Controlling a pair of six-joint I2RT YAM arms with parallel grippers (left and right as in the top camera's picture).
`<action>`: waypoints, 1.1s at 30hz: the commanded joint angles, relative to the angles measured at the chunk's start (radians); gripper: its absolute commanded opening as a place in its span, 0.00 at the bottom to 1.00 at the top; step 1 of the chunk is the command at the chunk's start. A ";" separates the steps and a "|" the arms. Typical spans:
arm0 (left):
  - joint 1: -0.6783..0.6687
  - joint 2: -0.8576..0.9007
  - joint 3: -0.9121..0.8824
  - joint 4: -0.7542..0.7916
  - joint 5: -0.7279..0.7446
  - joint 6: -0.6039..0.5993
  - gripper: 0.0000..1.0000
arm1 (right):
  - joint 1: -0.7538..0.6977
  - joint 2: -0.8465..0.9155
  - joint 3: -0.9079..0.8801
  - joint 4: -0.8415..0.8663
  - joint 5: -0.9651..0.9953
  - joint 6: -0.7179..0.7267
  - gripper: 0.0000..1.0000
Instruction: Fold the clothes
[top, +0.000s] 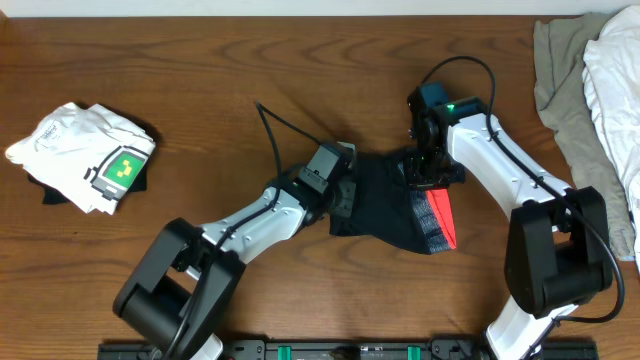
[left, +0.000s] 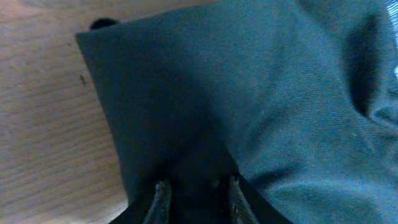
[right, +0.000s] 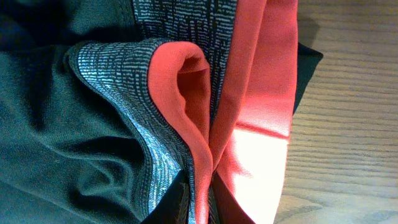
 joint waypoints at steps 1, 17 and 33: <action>-0.004 0.052 -0.011 -0.001 0.017 0.005 0.32 | 0.002 -0.027 -0.002 -0.009 0.035 0.031 0.09; -0.004 0.142 -0.011 -0.024 0.017 -0.032 0.23 | -0.161 -0.027 -0.002 -0.036 0.137 0.031 0.14; -0.004 0.142 -0.011 -0.027 0.017 -0.032 0.23 | -0.234 -0.031 0.051 -0.072 -0.259 -0.272 0.19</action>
